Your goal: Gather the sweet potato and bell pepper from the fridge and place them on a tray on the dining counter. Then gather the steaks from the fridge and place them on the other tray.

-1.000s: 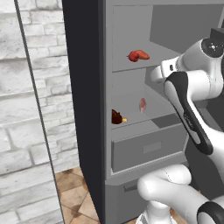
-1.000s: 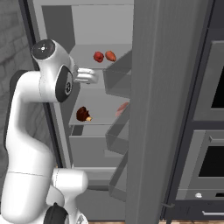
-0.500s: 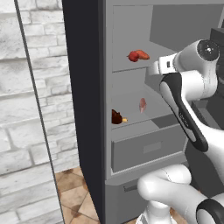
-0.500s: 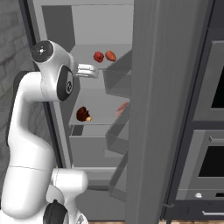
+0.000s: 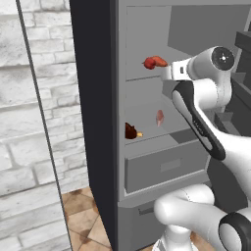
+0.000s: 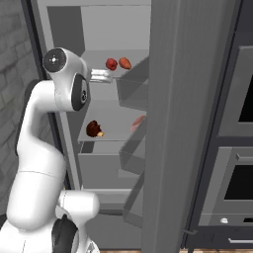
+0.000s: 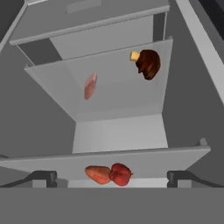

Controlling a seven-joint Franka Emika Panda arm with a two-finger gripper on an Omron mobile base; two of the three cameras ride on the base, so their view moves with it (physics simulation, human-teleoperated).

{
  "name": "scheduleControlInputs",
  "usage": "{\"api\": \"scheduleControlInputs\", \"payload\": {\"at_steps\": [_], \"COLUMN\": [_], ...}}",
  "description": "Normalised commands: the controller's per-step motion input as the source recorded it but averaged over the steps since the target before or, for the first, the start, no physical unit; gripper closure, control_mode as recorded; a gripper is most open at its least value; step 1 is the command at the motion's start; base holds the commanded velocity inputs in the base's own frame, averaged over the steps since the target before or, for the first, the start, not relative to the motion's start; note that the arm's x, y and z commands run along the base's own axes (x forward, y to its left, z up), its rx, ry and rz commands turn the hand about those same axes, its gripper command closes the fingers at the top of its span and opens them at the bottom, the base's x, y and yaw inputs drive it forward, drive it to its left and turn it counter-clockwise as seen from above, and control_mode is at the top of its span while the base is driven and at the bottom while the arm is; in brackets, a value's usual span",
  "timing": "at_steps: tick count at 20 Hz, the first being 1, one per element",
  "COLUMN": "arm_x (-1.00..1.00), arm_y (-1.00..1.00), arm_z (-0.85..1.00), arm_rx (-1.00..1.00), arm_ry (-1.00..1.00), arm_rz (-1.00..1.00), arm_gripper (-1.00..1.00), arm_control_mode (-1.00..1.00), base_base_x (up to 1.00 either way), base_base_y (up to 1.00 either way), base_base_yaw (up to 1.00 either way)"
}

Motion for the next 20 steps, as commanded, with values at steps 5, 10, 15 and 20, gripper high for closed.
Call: {"api": "scheduleControlInputs", "payload": {"at_steps": [5,10,15,20], "arm_x": [0.41,0.38,0.39,0.32], "arm_y": [0.16,0.18,0.13,0.01], "arm_z": [0.10,0.03,0.00,0.00], "arm_rx": [0.00,0.00,0.00,0.00], "arm_ry": [0.00,0.00,0.00,0.00], "arm_rz": [0.01,0.00,0.00,0.00], "arm_gripper": [-1.00,-1.00,-1.00,-1.00], "arm_control_mode": [-1.00,-1.00,-1.00,-1.00], "base_base_x": [0.00,0.00,0.00,0.00], "base_base_y": [0.00,0.00,0.00,0.00], "base_base_yaw": [0.00,0.00,0.00,0.00]}}
